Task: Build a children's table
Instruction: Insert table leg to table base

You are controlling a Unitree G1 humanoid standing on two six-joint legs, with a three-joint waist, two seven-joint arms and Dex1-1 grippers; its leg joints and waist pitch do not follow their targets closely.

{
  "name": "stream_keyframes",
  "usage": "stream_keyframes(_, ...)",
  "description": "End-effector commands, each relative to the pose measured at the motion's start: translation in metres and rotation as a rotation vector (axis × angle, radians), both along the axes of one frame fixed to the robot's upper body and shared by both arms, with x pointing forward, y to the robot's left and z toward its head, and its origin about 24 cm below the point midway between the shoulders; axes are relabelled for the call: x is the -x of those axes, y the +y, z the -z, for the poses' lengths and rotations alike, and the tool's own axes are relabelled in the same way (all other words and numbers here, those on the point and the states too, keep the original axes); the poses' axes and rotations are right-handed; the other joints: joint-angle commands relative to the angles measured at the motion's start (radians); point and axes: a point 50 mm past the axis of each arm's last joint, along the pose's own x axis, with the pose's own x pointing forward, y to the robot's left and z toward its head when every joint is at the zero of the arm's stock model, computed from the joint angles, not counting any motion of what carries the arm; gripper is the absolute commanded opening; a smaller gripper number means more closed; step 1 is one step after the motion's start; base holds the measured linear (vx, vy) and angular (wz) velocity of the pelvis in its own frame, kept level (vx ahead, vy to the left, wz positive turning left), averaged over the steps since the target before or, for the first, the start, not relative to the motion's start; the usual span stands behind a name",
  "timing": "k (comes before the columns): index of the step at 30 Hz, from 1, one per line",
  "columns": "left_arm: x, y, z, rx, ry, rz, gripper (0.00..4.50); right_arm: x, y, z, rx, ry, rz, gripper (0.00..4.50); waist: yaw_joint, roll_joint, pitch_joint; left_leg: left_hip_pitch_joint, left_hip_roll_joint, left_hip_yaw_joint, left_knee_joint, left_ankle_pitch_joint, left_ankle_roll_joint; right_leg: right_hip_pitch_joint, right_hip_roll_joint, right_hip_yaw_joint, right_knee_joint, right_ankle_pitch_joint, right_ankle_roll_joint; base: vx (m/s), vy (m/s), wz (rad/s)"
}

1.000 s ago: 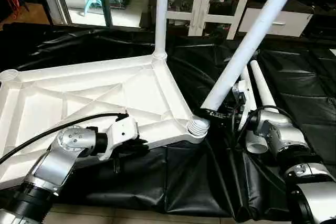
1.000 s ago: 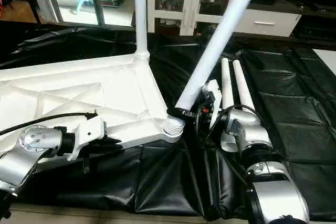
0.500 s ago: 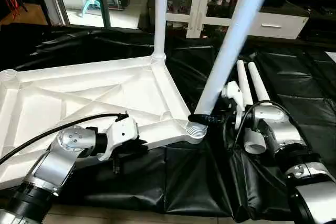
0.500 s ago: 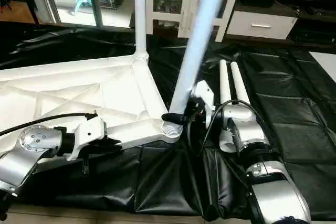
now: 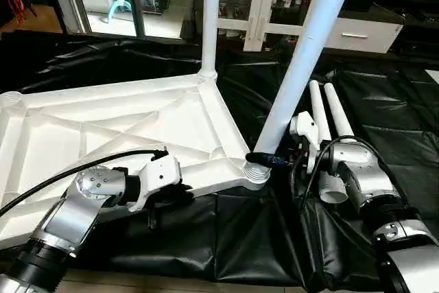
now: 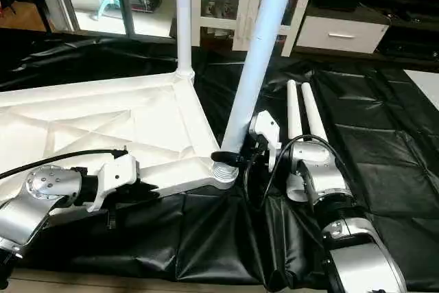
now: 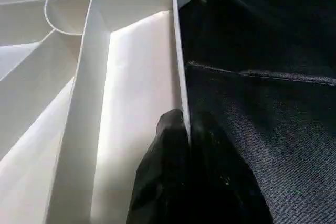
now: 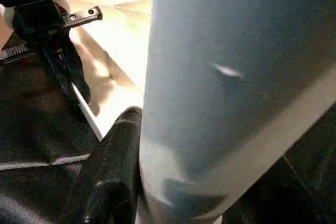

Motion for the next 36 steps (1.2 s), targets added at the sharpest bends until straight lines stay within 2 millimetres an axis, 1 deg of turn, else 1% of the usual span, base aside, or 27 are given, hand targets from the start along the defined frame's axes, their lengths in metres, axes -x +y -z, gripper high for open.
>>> stream_keyframes(1,0.0,0.002,-0.002,0.012,-0.012,-0.003,0.0,0.043,-0.015,0.072,0.321,0.231,-0.035,1.87,-0.008,0.009,0.0,0.002,0.075,-0.045,-0.098,-0.425,-0.006,-0.014,-0.071,0.054,-0.092,-0.468,-0.167,0.0,0.0,0.0)
stream_keyframes(4,-0.001,0.002,-0.003,0.012,-0.012,-0.004,0.0,0.041,-0.014,0.072,0.317,0.225,-0.028,1.87,-0.01,0.008,0.001,0.003,0.075,-0.048,-0.098,-0.449,-0.008,-0.017,-0.072,0.054,-0.095,-0.512,-0.155,0.0,0.0,0.0)
stream_keyframes(5,-0.002,0.002,-0.003,0.013,-0.012,-0.004,0.0,0.041,-0.013,0.071,0.311,0.216,-0.026,1.87,-0.011,0.008,0.002,0.004,0.075,-0.049,-0.098,-0.461,-0.01,-0.019,-0.072,0.055,-0.098,-0.535,-0.146,0.0,0.0,0.0)
stream_keyframes(10,-0.001,0.002,-0.003,0.013,-0.012,-0.004,0.0,0.042,-0.01,0.071,0.325,0.191,-0.047,1.87,-0.012,0.007,0.003,0.004,0.075,-0.051,-0.099,-0.471,-0.01,-0.022,-0.073,0.055,-0.1,-0.553,-0.135,0.0,0.0,0.0)
stream_keyframes(16,-0.001,0.002,-0.002,0.011,-0.007,-0.001,0.0,0.04,-0.009,0.071,0.329,0.182,-0.038,1.87,-0.016,0.008,0.004,0.004,0.075,-0.055,-0.101,-0.502,-0.016,-0.026,-0.072,0.054,-0.103,-0.584,-0.123,0.0,0.0,0.0)
stream_keyframes(17,-0.001,0.003,-0.002,0.01,-0.007,-0.001,0.0,0.039,-0.009,0.07,0.33,0.18,-0.035,1.87,-0.016,0.009,0.003,0.006,0.075,-0.055,-0.101,-0.504,-0.017,-0.027,-0.072,0.055,-0.103,-0.583,-0.123,0.0,0.0,0.0)
stream_keyframes(19,-0.001,0.002,-0.003,0.011,-0.006,0.001,0.0,0.038,-0.01,0.07,0.334,0.177,-0.03,1.87,-0.018,0.009,0.003,0.004,0.074,-0.054,-0.101,-0.501,-0.017,-0.026,-0.071,0.055,-0.102,-0.566,-0.129,0.0,0.0,0.0)
stream_keyframes(25,-0.002,0.002,-0.003,0.014,-0.004,0.004,0.0,0.035,-0.011,0.068,0.346,0.172,-0.026,1.87,-0.023,0.009,0.002,0.003,0.075,-0.053,-0.101,-0.5,-0.017,-0.026,-0.071,0.055,-0.1,-0.55,-0.138,0.0,0.0,0.0)
stream_keyframes(26,-0.002,0.002,-0.004,0.014,-0.003,0.005,0.0,0.034,-0.011,0.068,0.357,0.165,-0.024,1.87,-0.025,0.009,0.002,0.001,0.075,-0.054,-0.101,-0.495,-0.016,-0.024,-0.072,0.054,-0.099,-0.544,-0.141,0.0,0.0,0.0)
stream_keyframes(29,-0.002,0.001,-0.004,0.016,0.0,0.006,0.0,0.033,-0.01,0.068,0.371,0.154,-0.022,1.87,-0.026,0.008,0.002,0.0,0.074,-0.055,-0.101,-0.502,-0.017,-0.025,-0.073,0.055,-0.1,-0.56,-0.137,0.0,0.0,0.0)
stream_keyframes(31,-0.002,0.001,-0.005,0.019,0.003,0.008,0.0,0.031,-0.007,0.067,0.417,0.105,-0.031,1.87,-0.027,0.008,0.002,0.0,0.075,-0.057,-0.101,-0.509,-0.018,-0.026,-0.074,0.054,-0.102,-0.583,-0.131,0.0,0.0,0.0)
stream_keyframes(33,-0.002,0.001,-0.005,0.019,0.006,0.009,0.0,0.029,-0.006,0.066,0.438,0.076,-0.032,1.88,-0.031,0.007,0.002,-0.003,0.074,-0.06,-0.102,-0.512,-0.02,-0.025,-0.075,0.054,-0.102,-0.6,-0.122,0.0,0.0,0.0)
stream_keyframes(34,-0.002,0.001,-0.005,0.019,0.007,0.01,0.0,0.029,-0.006,0.066,0.439,0.073,-0.029,1.88,-0.031,0.008,0.0,-0.002,0.074,-0.059,-0.101,-0.507,-0.019,-0.025,-0.076,0.055,-0.103,-0.595,-0.121,0.0,0.0,0.0)
stream_keyframes(36,-0.001,0.001,-0.005,0.018,0.011,0.01,0.0,0.027,-0.005,0.065,0.447,0.051,-0.021,1.88,-0.034,0.008,0.002,-0.005,0.074,-0.061,-0.102,-0.513,-0.018,-0.025,-0.075,0.054,-0.102,-0.601,-0.119,0.0,0.0,0.0)
